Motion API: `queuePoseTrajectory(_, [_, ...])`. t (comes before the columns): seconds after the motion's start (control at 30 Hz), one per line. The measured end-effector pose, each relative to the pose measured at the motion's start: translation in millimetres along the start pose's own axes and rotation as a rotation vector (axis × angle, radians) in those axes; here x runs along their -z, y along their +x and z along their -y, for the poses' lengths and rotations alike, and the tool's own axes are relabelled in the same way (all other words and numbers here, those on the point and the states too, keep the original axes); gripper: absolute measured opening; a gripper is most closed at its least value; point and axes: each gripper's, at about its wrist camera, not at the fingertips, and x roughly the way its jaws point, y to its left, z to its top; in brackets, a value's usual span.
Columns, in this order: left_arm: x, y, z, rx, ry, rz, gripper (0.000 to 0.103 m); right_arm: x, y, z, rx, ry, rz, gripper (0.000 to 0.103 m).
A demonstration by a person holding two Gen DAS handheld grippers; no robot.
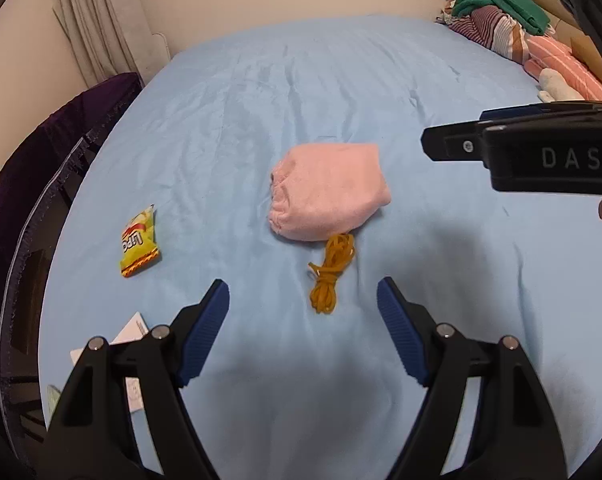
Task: Collect trash
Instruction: 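Grasp the yellow string with the left tool while the right tool grasps the pink cloth, then lift both held items and carry them over the grey bin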
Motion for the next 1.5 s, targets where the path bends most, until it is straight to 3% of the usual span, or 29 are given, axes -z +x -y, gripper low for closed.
queuePoseTrajectory(0.23, [-12.9,51.4,6.4,-0.008,0.078,-0.005,0.076,-9.1,60.4,2.5,-0.063,0.022,-0.066,0.070])
queuePoseTrajectory(0.5, [-12.7,90.6,7.2,0.013,0.086,-0.038,0.076,-17.5,104.5,5.2,-0.123,0.039,-0.126,0.066])
queuePoseTrajectory(0.53, [-12.2,94.3,6.6,0.018,0.084,-0.046,0.074,-17.8,107.7,5.7,-0.135,0.042,-0.132,0.060])
queuePoseTrajectory(0.6, [-11.8,99.9,5.0,0.050,0.075,-0.066,0.055,-18.2,111.2,6.5,-0.175,0.048,-0.134,0.045])
queuePoseTrajectory(0.73, [-11.4,105.0,2.0,0.097,0.033,-0.092,0.033,-19.9,113.9,3.5,-0.220,0.024,-0.131,0.022])
queuePoseTrajectory(0.8, [-12.5,103.4,1.7,0.116,0.028,-0.092,0.015,-20.2,112.2,0.1,-0.226,0.003,-0.129,0.012])
queuePoseTrajectory(0.83, [-13.3,103.4,1.5,0.142,0.018,-0.102,0.012,-20.2,110.1,-1.3,-0.225,-0.008,-0.125,0.006])
queuePoseTrajectory(1.1, [-13.7,79.2,5.4,0.139,-0.006,-0.091,0.010,-17.7,75.9,-7.4,-0.205,-0.071,-0.075,0.004])
queuePoseTrajectory(1.5, [15.8,3.3,-2.1,0.089,-0.072,-0.060,0.010,13.9,-2.8,-12.9,-0.173,-0.104,-0.054,0.003])
